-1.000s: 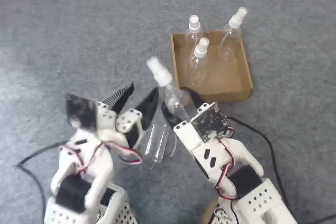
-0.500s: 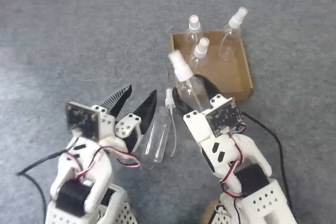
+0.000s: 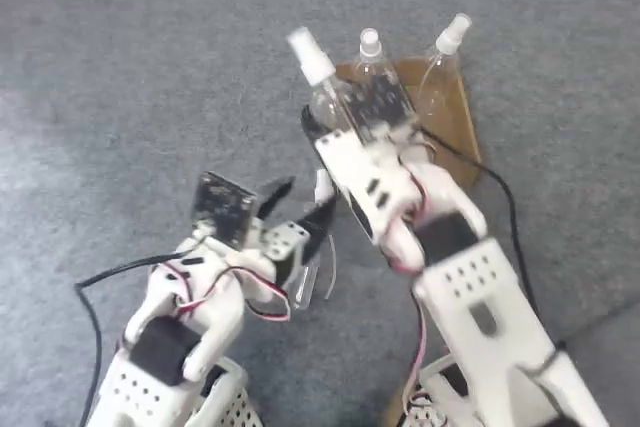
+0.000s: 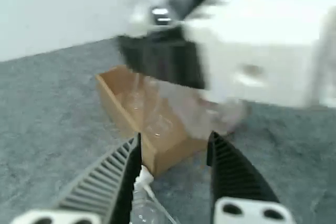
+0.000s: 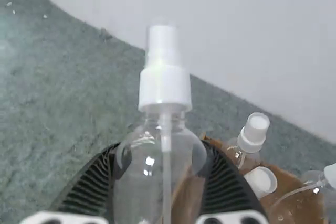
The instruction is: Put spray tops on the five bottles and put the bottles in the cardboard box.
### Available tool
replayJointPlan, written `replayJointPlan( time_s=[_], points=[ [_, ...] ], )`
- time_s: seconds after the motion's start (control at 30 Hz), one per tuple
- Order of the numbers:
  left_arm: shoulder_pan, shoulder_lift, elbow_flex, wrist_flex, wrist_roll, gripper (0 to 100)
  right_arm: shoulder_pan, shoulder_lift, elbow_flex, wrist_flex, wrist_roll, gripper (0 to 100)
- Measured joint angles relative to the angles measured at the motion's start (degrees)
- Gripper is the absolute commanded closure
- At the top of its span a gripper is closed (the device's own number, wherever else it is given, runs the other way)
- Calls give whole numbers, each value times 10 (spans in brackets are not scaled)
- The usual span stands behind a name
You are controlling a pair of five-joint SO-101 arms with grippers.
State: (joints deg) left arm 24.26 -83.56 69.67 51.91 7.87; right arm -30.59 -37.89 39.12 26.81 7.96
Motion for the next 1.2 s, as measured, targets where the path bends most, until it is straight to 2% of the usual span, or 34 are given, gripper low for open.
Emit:
replayJointPlan(
  time_s=[0.13,0.37,0.67,0.9,1.0,1.2],
  points=[
    [8,18,0,-1,-4,742,-4,61,-56,59,0,994],
    [-29,49,0,-47,-1,742,-58,63,-101,157,0,994],
    [-30,117,0,-80,-4,742,-64,-38,-113,244,0,994],
    [-30,127,1,-82,-4,742,-63,-62,-111,253,0,994],
    [-30,127,1,-82,-4,742,-33,-62,-98,244,0,994],
    [-33,127,1,-82,-4,742,95,-62,-91,228,0,994]
  ],
)
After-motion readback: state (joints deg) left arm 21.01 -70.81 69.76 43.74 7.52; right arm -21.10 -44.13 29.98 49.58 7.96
